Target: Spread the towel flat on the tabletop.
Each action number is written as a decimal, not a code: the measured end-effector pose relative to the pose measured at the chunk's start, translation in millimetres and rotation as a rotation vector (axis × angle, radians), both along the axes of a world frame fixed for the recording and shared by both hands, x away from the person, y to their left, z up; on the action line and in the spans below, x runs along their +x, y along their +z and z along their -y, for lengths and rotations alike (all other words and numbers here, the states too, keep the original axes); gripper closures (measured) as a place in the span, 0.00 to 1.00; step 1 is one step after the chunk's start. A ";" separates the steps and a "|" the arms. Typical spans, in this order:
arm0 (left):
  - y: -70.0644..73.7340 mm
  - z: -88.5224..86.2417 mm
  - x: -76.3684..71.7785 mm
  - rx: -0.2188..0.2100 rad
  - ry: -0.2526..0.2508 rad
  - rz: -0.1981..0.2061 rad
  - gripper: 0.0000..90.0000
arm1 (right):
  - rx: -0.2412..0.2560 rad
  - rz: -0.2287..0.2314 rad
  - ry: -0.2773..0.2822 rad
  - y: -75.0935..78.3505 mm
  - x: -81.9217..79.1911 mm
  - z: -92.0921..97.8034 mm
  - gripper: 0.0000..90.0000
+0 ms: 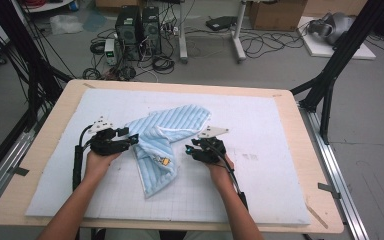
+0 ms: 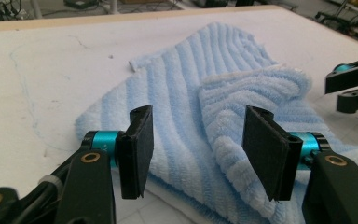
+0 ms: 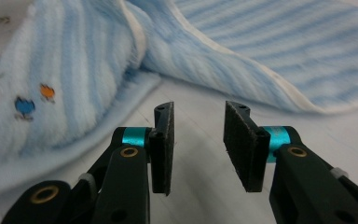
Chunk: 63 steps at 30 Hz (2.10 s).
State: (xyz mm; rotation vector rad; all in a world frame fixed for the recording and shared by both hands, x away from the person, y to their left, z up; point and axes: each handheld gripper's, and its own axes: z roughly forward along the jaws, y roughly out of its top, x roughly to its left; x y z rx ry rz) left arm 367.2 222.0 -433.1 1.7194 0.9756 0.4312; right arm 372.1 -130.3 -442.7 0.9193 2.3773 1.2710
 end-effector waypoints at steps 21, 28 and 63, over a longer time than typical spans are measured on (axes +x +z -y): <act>1.4 -21.5 -2.6 -0.020 0.022 0.006 0.44 | -0.135 -0.036 0.122 -0.3 13.3 -45.5 0.92; -2.3 -12.5 -1.8 0.007 0.000 -0.007 0.44 | -0.182 -0.017 -0.036 7.8 -9.4 25.3 0.92; -4.8 14.4 -31.3 0.061 -0.104 -0.028 0.46 | -0.059 -0.162 0.035 -3.1 -58.8 62.8 0.93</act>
